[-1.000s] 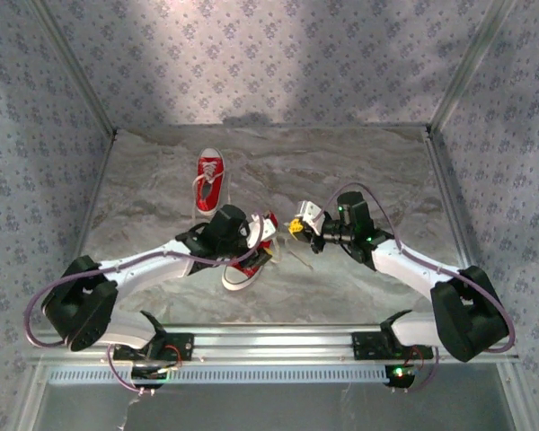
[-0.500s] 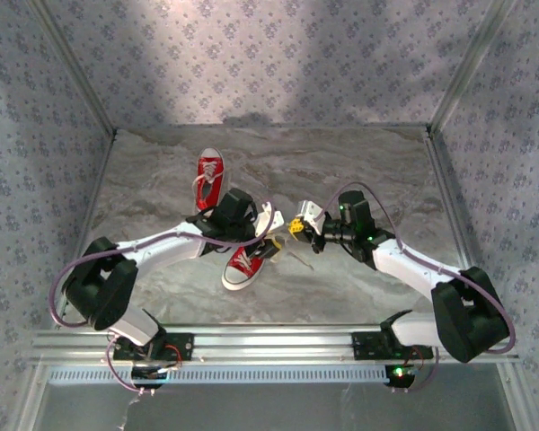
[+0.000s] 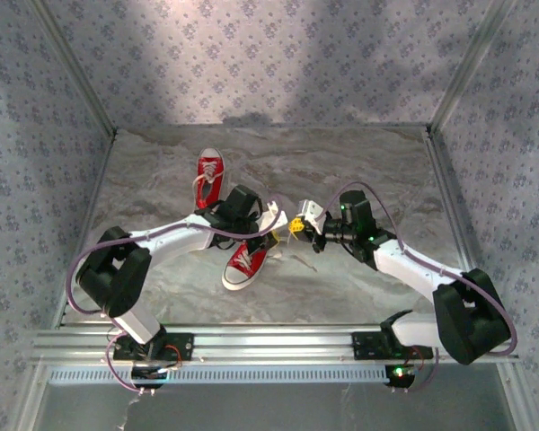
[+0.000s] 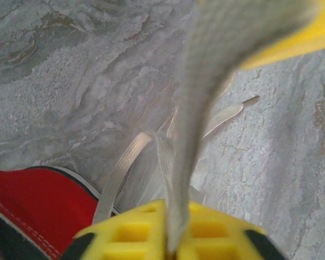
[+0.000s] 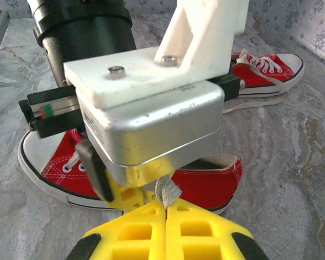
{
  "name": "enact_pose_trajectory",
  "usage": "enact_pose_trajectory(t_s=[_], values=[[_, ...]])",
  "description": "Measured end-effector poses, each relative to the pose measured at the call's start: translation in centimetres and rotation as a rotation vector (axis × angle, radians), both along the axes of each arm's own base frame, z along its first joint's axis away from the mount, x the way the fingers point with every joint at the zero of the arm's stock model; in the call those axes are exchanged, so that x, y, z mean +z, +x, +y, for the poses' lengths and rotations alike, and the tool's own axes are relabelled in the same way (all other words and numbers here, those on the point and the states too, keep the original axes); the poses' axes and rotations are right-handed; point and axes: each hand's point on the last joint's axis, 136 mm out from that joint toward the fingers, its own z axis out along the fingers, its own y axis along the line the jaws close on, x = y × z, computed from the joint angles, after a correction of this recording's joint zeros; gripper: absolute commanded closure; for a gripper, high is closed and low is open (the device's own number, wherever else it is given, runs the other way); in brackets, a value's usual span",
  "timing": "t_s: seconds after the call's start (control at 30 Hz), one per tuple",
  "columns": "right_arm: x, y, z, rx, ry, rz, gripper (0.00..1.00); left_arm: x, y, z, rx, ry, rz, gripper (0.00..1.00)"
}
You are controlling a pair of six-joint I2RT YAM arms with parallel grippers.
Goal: Tie the shoes
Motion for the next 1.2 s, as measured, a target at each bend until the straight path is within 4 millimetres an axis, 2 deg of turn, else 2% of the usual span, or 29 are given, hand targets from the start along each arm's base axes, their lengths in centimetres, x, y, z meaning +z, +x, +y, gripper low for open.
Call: enact_pose_trajectory(t_s=[0.3, 0.5, 0.63, 0.83, 1.0, 1.1, 1.2], values=[[0.0, -0.6, 0.2, -0.008, -0.009, 0.022, 1.0, -0.1, 0.3, 0.2, 0.033, 0.071, -0.081, 1.0], [0.0, -0.8, 0.4, -0.037, -0.016, 0.05, 0.96, 1.2, 2.4, 1.3, 0.143, 0.093, -0.221, 1.0], [0.2, -1.2, 0.6, -0.062, -0.014, 0.076, 0.88, 2.2, 3.8, 1.8, 0.225, 0.111, -0.312, 1.0], [0.6, -3.2, 1.6, -0.062, -0.002, 0.133, 0.75, 2.6, 4.2, 1.5, 0.263, 0.128, -0.409, 1.0], [0.9, -5.9, 1.8, -0.073, 0.015, 0.16, 0.45, 1.4, 3.9, 2.3, 0.279, 0.145, -0.463, 1.0], [1.8, -6.6, 1.3, -0.113, 0.042, 0.158, 0.34, 1.5, 3.9, 2.7, 0.297, 0.129, -0.484, 1.0], [3.2, -5.2, -0.8, -0.262, 0.095, 0.167, 0.33, 2.5, 3.3, 2.8, 0.288, 0.074, -0.51, 1.0]])
